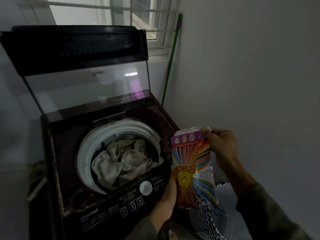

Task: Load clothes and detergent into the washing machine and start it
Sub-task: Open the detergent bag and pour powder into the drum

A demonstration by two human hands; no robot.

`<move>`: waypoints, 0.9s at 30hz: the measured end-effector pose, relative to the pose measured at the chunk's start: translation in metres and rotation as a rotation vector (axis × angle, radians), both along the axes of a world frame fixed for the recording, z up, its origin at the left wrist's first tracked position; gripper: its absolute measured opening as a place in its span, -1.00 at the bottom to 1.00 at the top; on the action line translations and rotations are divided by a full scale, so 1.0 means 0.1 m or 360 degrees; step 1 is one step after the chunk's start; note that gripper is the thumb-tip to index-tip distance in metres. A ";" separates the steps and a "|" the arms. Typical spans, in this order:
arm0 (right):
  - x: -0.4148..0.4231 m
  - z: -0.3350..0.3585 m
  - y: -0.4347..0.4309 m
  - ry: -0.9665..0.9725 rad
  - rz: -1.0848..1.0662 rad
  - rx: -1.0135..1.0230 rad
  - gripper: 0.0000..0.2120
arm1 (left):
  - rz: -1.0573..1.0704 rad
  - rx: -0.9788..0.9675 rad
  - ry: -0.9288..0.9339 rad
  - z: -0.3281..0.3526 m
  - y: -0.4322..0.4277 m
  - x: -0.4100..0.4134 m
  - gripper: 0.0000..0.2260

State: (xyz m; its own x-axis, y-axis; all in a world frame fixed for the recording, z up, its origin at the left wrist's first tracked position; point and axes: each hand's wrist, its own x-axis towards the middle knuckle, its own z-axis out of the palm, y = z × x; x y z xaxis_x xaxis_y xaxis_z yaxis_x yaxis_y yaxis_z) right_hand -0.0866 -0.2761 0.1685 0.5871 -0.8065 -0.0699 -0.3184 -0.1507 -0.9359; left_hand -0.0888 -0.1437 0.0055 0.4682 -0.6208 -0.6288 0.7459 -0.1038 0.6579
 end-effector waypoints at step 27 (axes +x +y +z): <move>0.39 -0.31 -0.41 0.0351 0.0050 -0.0297 -0.85 | 0.0064 0.0016 0.0275 0.05 -0.12 0.07 -0.45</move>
State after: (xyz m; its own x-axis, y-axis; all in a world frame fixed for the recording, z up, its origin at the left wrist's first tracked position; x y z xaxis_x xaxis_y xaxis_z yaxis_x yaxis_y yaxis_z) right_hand -0.0473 -0.3168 0.1376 0.5993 -0.7989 -0.0510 -0.5036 -0.3267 -0.7998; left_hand -0.0819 -0.1559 0.0104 0.3769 -0.5971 -0.7081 0.8514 -0.0777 0.5187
